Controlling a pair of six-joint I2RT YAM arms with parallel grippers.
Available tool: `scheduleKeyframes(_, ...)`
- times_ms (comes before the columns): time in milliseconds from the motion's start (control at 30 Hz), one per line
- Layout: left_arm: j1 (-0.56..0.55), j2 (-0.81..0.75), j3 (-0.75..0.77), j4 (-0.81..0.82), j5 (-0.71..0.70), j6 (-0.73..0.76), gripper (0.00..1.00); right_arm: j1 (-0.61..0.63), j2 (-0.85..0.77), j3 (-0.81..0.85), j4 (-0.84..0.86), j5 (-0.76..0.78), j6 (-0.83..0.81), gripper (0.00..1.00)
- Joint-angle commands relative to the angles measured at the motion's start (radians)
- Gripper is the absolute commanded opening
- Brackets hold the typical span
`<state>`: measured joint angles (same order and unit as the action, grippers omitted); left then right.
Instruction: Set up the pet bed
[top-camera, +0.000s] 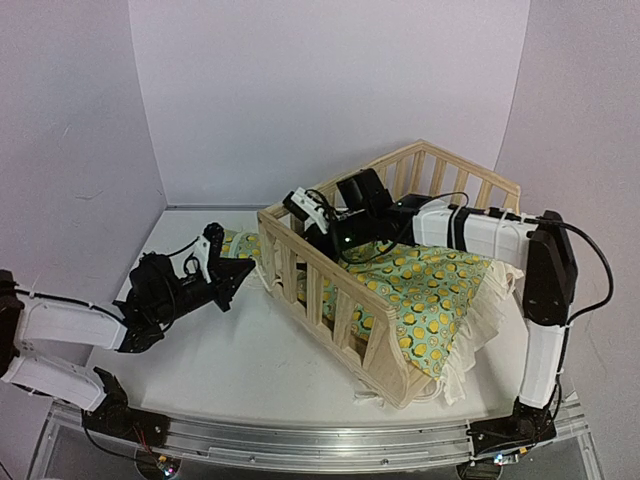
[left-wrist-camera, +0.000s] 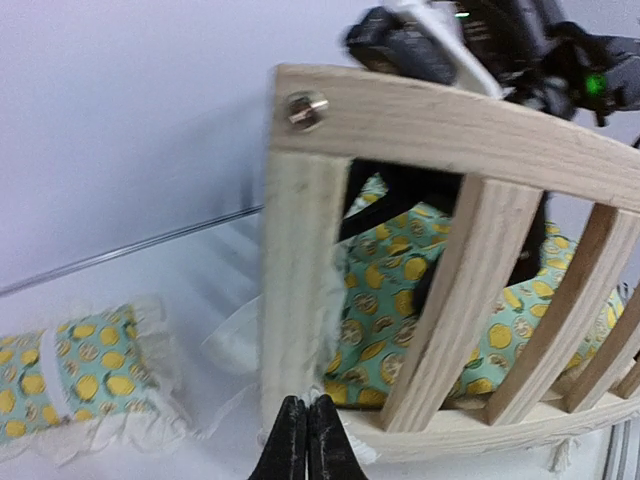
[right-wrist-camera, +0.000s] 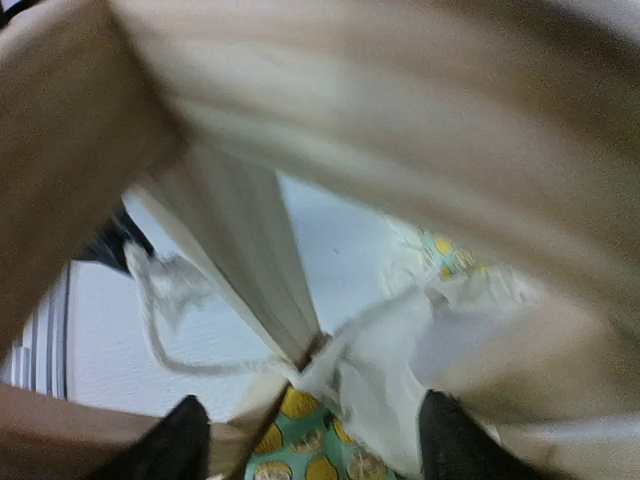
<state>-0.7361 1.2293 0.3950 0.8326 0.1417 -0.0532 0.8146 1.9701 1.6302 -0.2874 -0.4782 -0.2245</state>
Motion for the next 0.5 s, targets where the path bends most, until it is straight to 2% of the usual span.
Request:
scheduleKeyframes(0, 0.008, -0.156, -0.066, -0.206, -0.311, -0.112, 0.0, -0.009, -0.233, -0.048, -0.123, 0.428, 0.233, 0.98)
scheduleKeyframes(67, 0.009, -0.182, -0.069, -0.321, -0.408, -0.205, 0.0, -0.014, -0.244, 0.054, -0.33, 0.626, 0.335, 0.98)
scheduleKeyframes(100, 0.01, -0.173, -0.061, -0.374, -0.446, -0.25, 0.0, -0.012, -0.242, 0.141, -0.47, 0.668, 0.372, 0.98)
scheduleKeyframes(133, 0.01, -0.153, -0.042, -0.449, -0.484, -0.299, 0.0, -0.002, -0.246, 0.177, -0.526, 0.656, 0.395, 0.98)
scheduleKeyframes(200, 0.024, -0.076, 0.051, -0.68, -0.544, -0.422, 0.0, 0.071, -0.27, 0.217, -0.559, 0.599, 0.435, 0.98)
scheduleKeyframes(300, 0.035, 0.071, 0.19, -0.931, -0.571, -0.5, 0.0, 0.15, -0.26, 0.278, -0.586, 0.502, 0.533, 0.98)
scheduleKeyframes(367, 0.037, 0.138, 0.236, -1.001, -0.6, -0.524, 0.0, 0.206, -0.221, 0.327, -0.632, 0.497, 0.559, 0.98)
scheduleKeyframes(433, 0.041, 0.162, 0.25, -1.002, -0.558, -0.504, 0.0, 0.262, -0.182, 0.373, -0.683, 0.546, 0.546, 0.98)
scheduleKeyframes(467, 0.043, 0.154, 0.255, -1.001, -0.519, -0.488, 0.12, 0.284, -0.162, 0.415, -0.732, 0.592, 0.541, 0.98)
